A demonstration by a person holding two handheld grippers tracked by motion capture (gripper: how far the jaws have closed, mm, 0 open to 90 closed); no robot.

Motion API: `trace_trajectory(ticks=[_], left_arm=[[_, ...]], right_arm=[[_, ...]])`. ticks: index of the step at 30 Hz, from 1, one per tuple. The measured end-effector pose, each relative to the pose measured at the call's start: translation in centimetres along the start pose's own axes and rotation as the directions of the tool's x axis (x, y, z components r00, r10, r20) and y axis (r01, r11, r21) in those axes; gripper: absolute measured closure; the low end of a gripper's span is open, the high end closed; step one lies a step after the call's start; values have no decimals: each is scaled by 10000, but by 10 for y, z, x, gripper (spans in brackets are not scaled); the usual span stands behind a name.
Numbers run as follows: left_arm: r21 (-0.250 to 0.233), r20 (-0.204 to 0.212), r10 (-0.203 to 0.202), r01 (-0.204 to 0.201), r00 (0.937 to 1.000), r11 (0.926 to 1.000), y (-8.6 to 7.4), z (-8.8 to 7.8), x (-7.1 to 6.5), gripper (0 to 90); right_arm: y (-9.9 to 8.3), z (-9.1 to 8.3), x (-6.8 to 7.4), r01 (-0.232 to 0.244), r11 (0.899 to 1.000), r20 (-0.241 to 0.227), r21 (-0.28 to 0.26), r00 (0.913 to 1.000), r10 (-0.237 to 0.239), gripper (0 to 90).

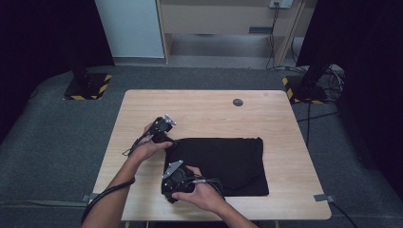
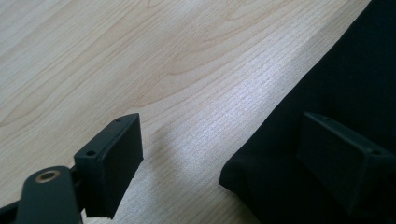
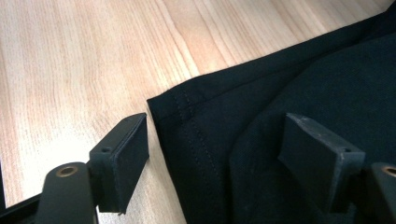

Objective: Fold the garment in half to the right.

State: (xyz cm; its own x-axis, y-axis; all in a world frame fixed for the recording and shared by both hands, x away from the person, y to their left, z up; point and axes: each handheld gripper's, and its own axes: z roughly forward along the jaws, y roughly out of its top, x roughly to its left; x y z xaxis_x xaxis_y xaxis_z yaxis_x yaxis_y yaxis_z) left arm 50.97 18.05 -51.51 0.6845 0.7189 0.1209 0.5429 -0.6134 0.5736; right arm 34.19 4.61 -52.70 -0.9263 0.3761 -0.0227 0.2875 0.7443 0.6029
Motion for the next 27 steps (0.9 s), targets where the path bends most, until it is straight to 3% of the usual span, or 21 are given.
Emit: trace_trajectory(ticks=[10,15,20,27], left_arm=[[-122,249,-185,188,9995,9997,-2,-1,1,180],[-489,627,-771,802,9950,9956,-4,-7,5,167],[-185,845,-271,288,9961,9994,-4,-7,0,169],[147,1171,-192,176,9929,9997,-7,-6,1,187]], right_arm=[[1,1,2,30,10000,186,-7,9998,-30,251],[0,1,2,36,10000,194,-72,9998,-35,248],[0,2,2,43,10000,161,-38,9999,-42,240],[0,2,3,119,9999,240,-72,9996,-117,237]])
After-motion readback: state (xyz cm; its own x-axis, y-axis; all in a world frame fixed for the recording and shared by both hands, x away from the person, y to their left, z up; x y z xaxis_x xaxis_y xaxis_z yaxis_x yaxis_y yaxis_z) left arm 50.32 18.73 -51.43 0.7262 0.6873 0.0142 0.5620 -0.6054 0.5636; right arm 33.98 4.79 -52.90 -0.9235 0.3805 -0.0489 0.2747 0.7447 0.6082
